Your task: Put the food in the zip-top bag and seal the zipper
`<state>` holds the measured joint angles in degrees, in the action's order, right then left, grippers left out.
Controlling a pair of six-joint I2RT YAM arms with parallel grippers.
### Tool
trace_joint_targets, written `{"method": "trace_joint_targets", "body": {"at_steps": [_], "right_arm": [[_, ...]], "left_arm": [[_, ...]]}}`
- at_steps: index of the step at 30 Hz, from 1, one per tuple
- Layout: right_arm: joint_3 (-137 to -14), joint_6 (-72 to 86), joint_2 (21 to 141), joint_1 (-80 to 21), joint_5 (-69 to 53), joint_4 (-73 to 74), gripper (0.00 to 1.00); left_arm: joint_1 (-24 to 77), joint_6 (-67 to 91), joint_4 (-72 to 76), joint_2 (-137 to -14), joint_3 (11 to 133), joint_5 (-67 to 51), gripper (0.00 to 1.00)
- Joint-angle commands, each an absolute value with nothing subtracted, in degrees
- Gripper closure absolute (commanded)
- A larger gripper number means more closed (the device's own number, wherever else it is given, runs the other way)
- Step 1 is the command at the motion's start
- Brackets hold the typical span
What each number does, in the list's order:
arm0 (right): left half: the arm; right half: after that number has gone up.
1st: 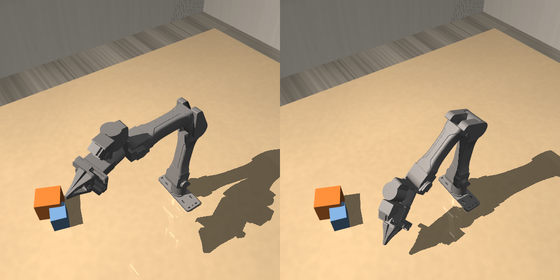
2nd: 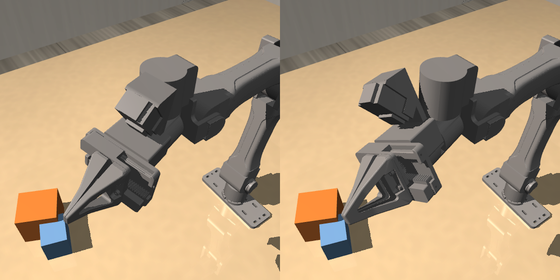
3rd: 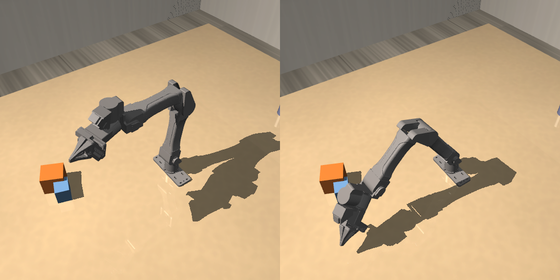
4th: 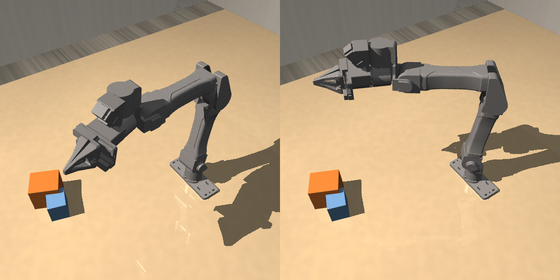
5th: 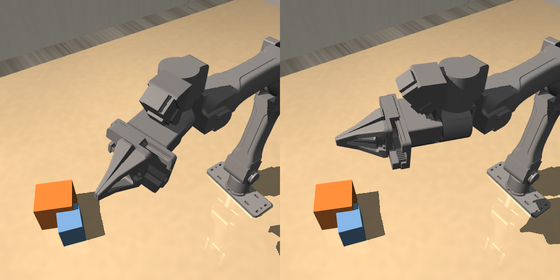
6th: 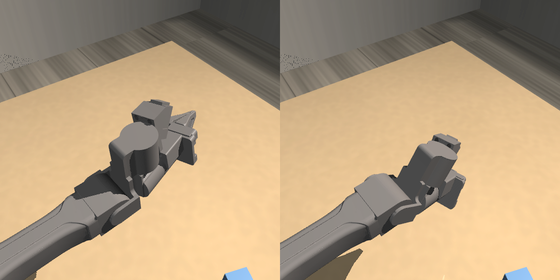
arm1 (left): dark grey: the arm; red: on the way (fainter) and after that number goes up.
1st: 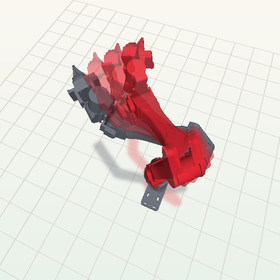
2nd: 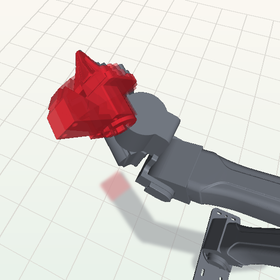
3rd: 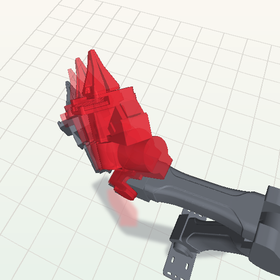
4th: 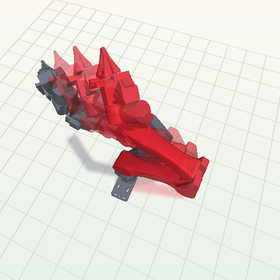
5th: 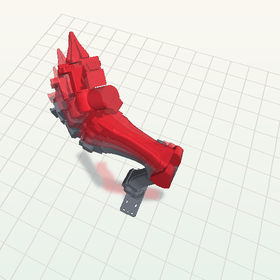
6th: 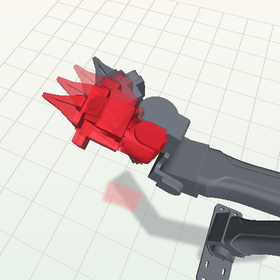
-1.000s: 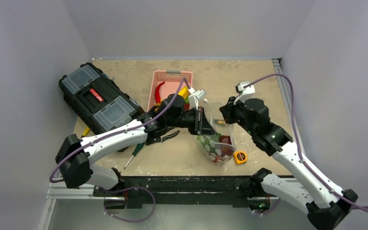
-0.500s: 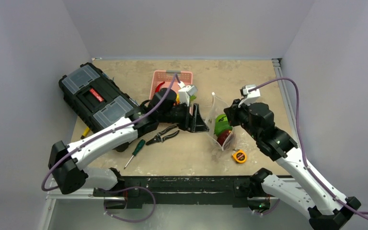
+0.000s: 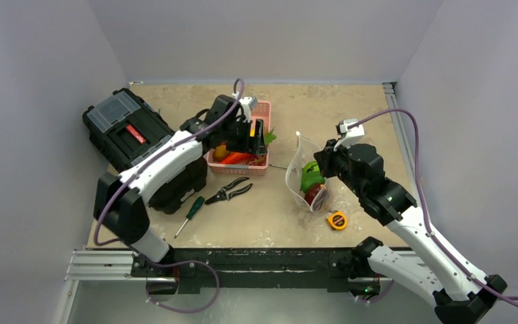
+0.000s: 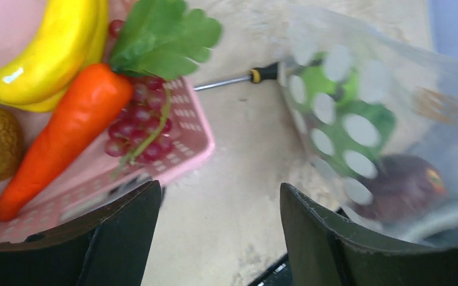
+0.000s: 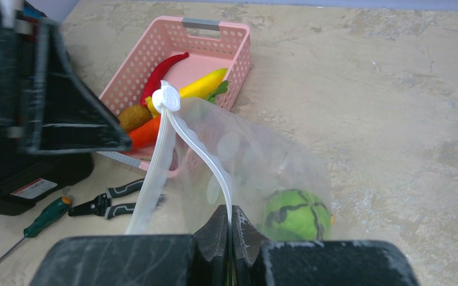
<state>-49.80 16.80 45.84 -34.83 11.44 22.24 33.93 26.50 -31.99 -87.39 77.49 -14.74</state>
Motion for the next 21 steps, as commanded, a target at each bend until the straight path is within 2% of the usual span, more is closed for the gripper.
{"method": "trace_joint_targets", "body": {"at_steps": [1,6,10,16,21], "right_arm": [[-51.5,15.7,45.3,-34.8,11.9,20.1,1.0],[-51.5,15.6,44.9,-34.9,11.7,20.3,1.0],[-50.9,15.9,44.8,-34.9,11.5,20.0,1.0],[-51.0,15.9,44.6,-34.9,11.4,20.1,1.0],[-50.5,16.0,44.7,-34.9,11.2,19.5,1.0]], "left_arm": [[32.0,22.0,-37.8,-96.5,85.2,-9.7,0.29],[31.9,20.4,-43.8,-106.3,94.0,-7.1,0.38],[31.9,20.7,-45.1,-111.3,96.2,-6.1,0.38],[31.9,20.9,-46.7,-115.2,95.7,-3.4,0.35],[32.1,22.5,-42.2,-113.2,88.6,-7.1,0.43]]}}
